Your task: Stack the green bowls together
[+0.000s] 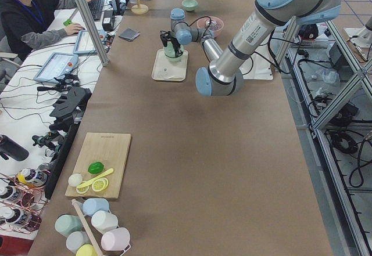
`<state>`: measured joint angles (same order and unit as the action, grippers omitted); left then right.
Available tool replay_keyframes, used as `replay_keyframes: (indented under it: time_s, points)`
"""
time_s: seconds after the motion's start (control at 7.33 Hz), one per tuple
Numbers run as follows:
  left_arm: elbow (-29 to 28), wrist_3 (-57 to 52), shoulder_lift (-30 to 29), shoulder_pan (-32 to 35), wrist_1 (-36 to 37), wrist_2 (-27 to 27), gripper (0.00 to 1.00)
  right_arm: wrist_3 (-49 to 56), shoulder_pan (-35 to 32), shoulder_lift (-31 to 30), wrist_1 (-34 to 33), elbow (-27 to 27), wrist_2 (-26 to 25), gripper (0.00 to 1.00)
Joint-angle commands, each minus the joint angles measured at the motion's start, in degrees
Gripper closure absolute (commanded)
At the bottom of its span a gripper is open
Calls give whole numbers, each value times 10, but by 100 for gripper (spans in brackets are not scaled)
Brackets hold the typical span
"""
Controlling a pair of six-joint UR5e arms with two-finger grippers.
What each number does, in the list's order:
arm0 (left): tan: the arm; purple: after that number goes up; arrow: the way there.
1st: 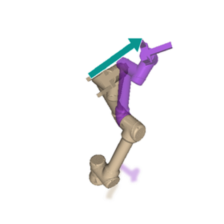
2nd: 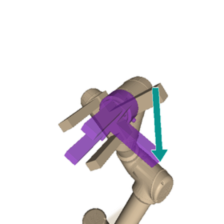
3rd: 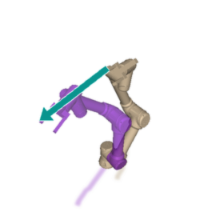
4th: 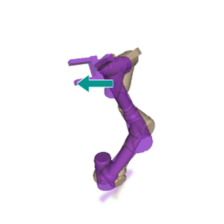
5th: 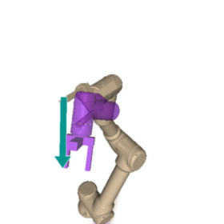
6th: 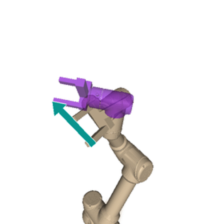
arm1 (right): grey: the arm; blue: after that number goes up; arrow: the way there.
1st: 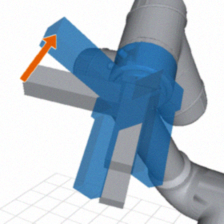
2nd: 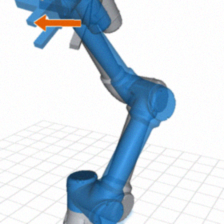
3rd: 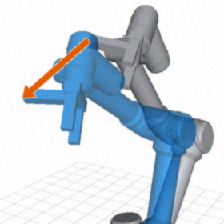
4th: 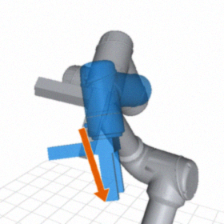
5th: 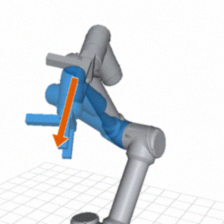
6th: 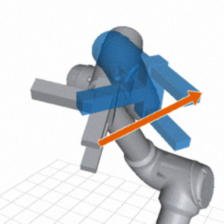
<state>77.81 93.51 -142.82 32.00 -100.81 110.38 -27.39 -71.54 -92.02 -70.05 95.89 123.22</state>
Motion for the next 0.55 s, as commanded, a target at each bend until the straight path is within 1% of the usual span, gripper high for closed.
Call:
replay_keyframes:
  time_s: [0.0, 0.41]
  points:
    - [1, -1, 0, 0, 1, 0, 100, 0, 0, 0, 0, 1, 0, 0]
    - [-5, -1, 1, 0, 1, 1, 100, 0, 0, 0, 0, 2, 0, 0]
